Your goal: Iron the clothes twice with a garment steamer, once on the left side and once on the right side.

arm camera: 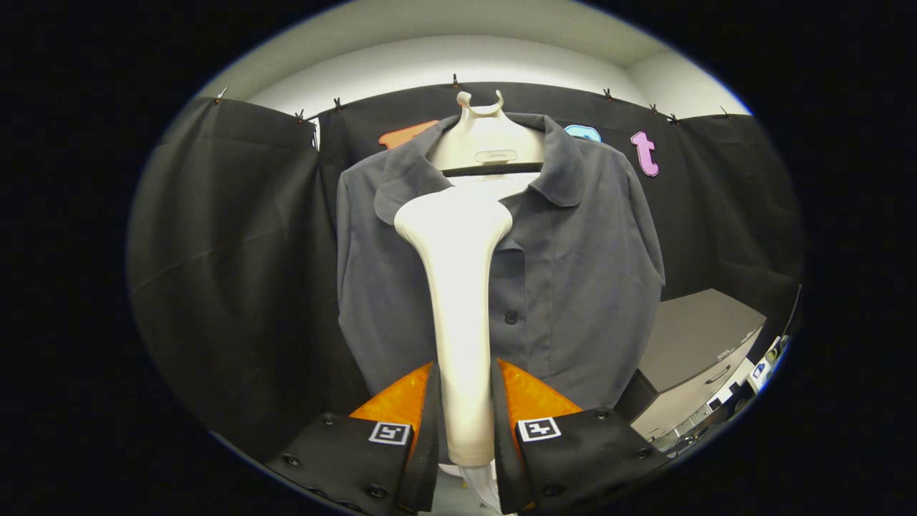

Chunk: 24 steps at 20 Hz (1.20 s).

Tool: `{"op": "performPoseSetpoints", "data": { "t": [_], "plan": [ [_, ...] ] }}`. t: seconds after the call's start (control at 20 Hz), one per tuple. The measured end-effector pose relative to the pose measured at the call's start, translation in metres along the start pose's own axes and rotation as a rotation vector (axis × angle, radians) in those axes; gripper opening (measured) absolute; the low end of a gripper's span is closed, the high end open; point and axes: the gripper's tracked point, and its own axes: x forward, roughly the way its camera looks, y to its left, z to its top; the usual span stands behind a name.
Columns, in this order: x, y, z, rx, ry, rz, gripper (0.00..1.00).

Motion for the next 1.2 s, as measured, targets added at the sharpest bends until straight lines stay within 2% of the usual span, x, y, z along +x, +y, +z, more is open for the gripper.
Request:
{"op": "performPoseSetpoints", "data": {
  "t": [0.4,0.75,1.2],
  "plan": [
    [0.007,0.021,-0.02,-0.024,0.037,0.026,0.41],
    [0.02,0.04,-0.062,-0.035,0.134,0.076,0.41],
    [0.024,0.031,-0.123,-0.038,0.277,0.091,0.41]
  ]
}}
